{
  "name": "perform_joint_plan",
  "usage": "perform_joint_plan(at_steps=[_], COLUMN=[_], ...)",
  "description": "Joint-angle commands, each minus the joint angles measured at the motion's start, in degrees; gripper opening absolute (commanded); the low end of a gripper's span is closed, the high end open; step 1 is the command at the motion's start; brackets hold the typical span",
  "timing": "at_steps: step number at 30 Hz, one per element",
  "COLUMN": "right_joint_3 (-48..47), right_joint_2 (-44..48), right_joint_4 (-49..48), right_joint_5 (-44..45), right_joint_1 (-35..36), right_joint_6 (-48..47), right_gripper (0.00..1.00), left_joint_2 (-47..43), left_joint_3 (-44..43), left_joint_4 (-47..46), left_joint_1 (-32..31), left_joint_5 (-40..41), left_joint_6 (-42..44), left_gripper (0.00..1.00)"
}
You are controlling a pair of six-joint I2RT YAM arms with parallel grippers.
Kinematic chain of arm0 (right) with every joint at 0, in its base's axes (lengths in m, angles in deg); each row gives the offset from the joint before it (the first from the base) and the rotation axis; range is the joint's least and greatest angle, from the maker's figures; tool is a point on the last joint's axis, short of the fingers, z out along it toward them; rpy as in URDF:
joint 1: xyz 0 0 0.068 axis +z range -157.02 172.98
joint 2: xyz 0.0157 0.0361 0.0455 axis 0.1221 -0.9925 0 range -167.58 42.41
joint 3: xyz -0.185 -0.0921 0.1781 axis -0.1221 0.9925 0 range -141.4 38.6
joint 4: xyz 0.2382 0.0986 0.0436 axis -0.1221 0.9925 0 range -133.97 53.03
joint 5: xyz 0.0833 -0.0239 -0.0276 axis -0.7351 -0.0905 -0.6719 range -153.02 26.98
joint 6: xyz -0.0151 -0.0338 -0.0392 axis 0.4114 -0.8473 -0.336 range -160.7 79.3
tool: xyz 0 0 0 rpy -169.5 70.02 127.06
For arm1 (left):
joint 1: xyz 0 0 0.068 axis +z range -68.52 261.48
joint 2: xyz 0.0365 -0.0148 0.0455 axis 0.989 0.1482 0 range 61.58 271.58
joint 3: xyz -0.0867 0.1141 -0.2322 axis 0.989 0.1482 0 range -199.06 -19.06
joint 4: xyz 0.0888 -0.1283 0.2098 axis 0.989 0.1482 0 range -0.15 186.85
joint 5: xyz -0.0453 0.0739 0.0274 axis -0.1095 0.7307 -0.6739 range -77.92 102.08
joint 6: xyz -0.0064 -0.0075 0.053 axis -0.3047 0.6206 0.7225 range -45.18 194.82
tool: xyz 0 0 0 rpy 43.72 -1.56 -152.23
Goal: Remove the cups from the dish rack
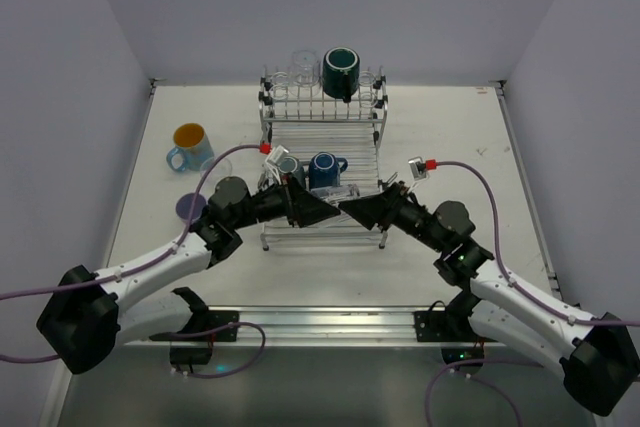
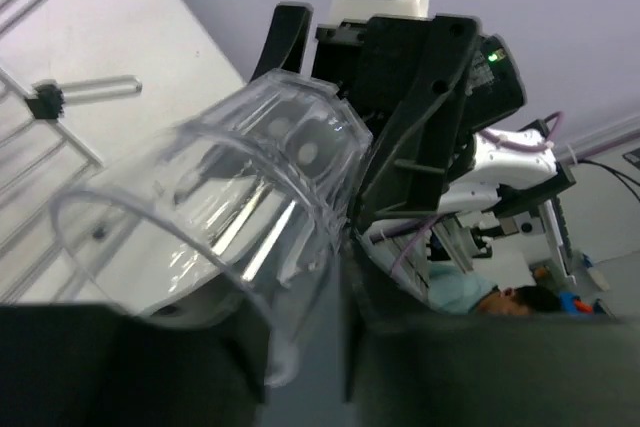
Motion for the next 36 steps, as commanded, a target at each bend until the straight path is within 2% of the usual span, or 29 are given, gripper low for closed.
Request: perform_joint_plan(at_steps=[1,2,3,4,5,6,7,8,10,11,12,13,14,17,19,20,23,29,36], right_joint_3=[0.95,1.12,1.21,1.56,1.83,1.91,1.74,1.39,0.77,0.6,-0.1,-0.63,-1.16,-2.39,-3.18,-3.44,-4.41,-5.2,-4.15], right_joint_2=[-1.39,-1.92,-1.92,-1.75,-0.79,0.0,0.97,3.07,5.45,6.5,8.69,9.76,10.72,13.98,15.64,16.09,16.97,17.67,18.47], right_joint_4=[-8.31,-8.75,-8.84,-8.84,-8.67,-8.15,-6.75,-2.99,0.54,4.13,6.16,11.14,13.63,20.22,22.7,24.54,27.62,30.97,30.79], right_joint_5=[-1.57,-1.57,-1.48,-1.22,-0.52,-0.17,0.36,1.41,2.91,3.52,5.27,5.98,6.95,10.73,12.92,13.46,13.9,13.9,13.11], right_joint_1=[1.82,1.91,2.0,2.09,2.0,2.09,2.09,2.0,2.0,2.09,2.09,2.0,2.09,2.0,2.09,2.09,2.09,2.09,2.0], right_joint_6=[2.35,2.43,2.43,2.35,2.0,1.65,0.95,-0.63,-2.39,-3.88,-4.85,-5.91,-7.92,-11.17,-12.41,-13.38,-14.79,-16.55,-16.55], right_gripper=[0.23,0.35,0.46,0.58,0.69,0.9,0.98,0.99,0.99,0.99,0.99,0.99,0.99,0.99,0.99,0.99,0.99,0.99,0.99], left_joint_2=[-0.49,-0.67,-1.45,-2.07,-2.86,-4.6,-5.84,-8.11,-9.89,-10.68,-10.69,-10.25,-8.68,-5.34,-3.05,-0.69,4.14,15.13,24.46], left_joint_3=[0.13,0.04,-0.74,-1.97,-3.63,-7.65,-9.78,-14.15,-19.18,-24.6,-27.35,-30.25,-35.59,-41.94,-43.81,-44.95,-46.01,-51.01,-55.94], left_joint_4=[-10.42,-10.6,-8.51,-5.36,4.68,10.08,15.53,25.94,37.93,48.88,54.38,60.0,70.07,81.9,84.57,85.28,84.5,83.97,86.08], left_joint_1=[-0.97,-1.06,-0.97,-0.97,-0.97,-0.97,-0.97,-0.88,-0.88,-0.88,-0.8,-0.8,-0.27,2.17,5.86,11.45,18.51,23.46,24.87], left_joint_5=[3.26,4.14,4.49,5.19,7.64,9.66,11.42,15.79,22.13,29.04,32.93,41.06,44.54,55.17,56.7,53.4,48.81,45.28,45.81], left_joint_6=[-1.09,-0.56,0.22,1.45,6.16,9.08,11.63,16.36,20.95,24.45,25.79,27.81,28.53,30.98,32.66,35.01,38.63,40.75,41.72], left_gripper=[0.2,0.07,0.0,0.0,0.0,0.0,0.0,0.0,0.0,0.0,0.0,0.0,0.0,0.0,0.0,0.0,0.0,0.0,0.0])
